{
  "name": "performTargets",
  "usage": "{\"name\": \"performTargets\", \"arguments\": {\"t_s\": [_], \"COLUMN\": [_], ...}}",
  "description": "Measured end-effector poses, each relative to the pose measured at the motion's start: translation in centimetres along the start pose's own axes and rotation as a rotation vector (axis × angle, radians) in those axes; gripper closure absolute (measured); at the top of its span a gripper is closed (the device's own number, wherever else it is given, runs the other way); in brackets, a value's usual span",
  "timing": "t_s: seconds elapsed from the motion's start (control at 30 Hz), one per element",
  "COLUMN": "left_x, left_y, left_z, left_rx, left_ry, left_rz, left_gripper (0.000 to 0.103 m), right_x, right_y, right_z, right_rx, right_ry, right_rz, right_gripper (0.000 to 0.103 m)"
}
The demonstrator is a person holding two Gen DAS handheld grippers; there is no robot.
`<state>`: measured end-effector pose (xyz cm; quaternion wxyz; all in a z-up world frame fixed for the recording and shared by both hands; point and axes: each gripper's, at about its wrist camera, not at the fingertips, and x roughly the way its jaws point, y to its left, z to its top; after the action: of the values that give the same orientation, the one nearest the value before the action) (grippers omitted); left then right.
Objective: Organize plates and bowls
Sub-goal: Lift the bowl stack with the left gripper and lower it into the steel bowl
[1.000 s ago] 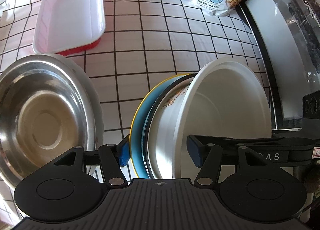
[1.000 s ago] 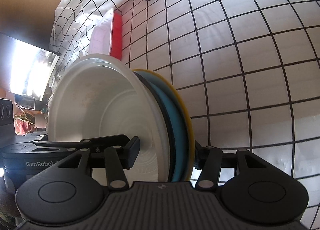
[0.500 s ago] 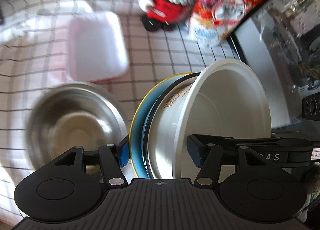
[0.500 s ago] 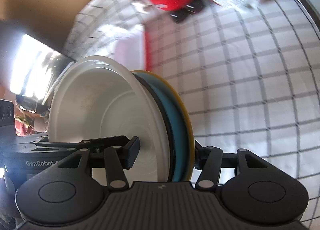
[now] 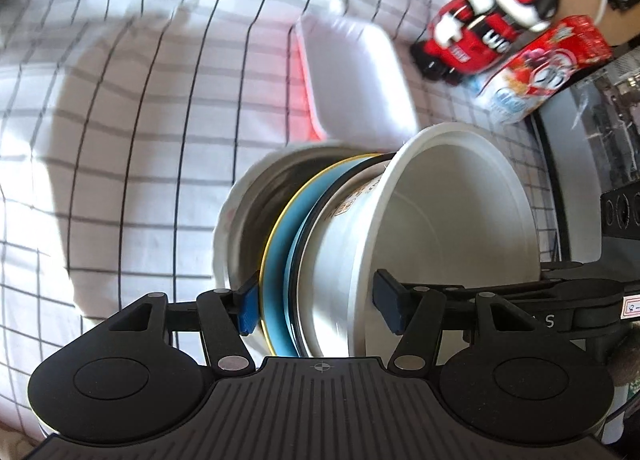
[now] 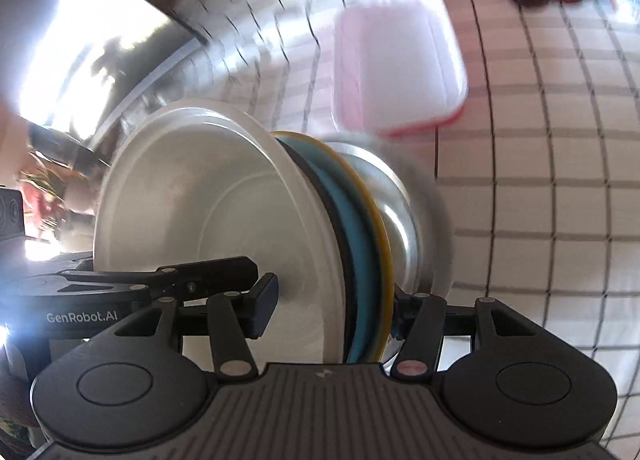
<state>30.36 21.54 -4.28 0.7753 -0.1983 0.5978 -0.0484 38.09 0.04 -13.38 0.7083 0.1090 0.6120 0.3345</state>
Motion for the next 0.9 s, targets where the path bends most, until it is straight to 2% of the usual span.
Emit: {"name": "performTargets", "arguments": {"t_s": [0.07, 0.13, 0.2, 0.27, 0.3, 0.4, 0.5, 0.57, 0.7, 0.8, 0.9], "left_x": [0.3, 0.3, 0.6, 1.0, 1.1, 0.7, -1.2, -1.9, -2.0, -2.5, -3.7], "left_y": [0.3, 0.3, 0.1, -0.1, -0.1, 0.2, 0.5, 0.5, 0.3, 0.4, 1.2], "left_z": [-0.4, -0.3, -0.2, 0.0, 0.0, 0.1, 0.4, 0.9, 1.0, 0.5, 0.3], "left_rx": [0.019, 0.052, 0.075, 0.11, 0.122, 0.139, 0.157, 0.175, 0.219, 0.236, 0.226], "left_ry": [0.004, -0.01, -0.015, -0.019, -0.021, -0.038, -0.105, -0.134, -0.127, -0.125, -0.144], "left_rz": [0.004, 0.011, 0.034, 0.08, 0.093, 0.079, 0.025, 0.03, 0.06, 0.052, -0.019], "left_gripper": [0.043, 0.046, 0.055, 0.068, 0.069, 0.07, 0.07, 0.071, 0.071, 0.075, 0.077], "right_x": [0.8, 0.8, 0.8, 0.6, 0.6, 0.2, -1.1, -2.0, -2.7, -3.2, -3.5], "right_y": [0.1, 0.5, 0.8, 1.1, 1.2, 2.0, 3.1, 3.6, 3.7, 4.3, 5.9], "right_z": [-0.3, -0.4, -0.2, 0.2, 0.5, 0.9, 1.0, 1.2, 1.2, -0.1, -1.5], "right_rx": [-0.001, -0.034, -0.048, -0.048, -0.051, -0.079, -0.141, -0.148, -0.115, -0.127, -0.169], "right_ry": [0.025, 0.012, 0.004, -0.016, -0.023, -0.048, -0.127, -0.168, -0.205, -0.265, -0.344], "right_rz": [-0.02, -0.047, -0.079, -0.111, -0.129, -0.18, -0.224, -0.239, -0.267, -0.307, -0.381], "right_gripper": [0.047, 0.046, 0.043, 0.043, 0.044, 0.042, 0.042, 0.036, 0.035, 0.039, 0.048]}}
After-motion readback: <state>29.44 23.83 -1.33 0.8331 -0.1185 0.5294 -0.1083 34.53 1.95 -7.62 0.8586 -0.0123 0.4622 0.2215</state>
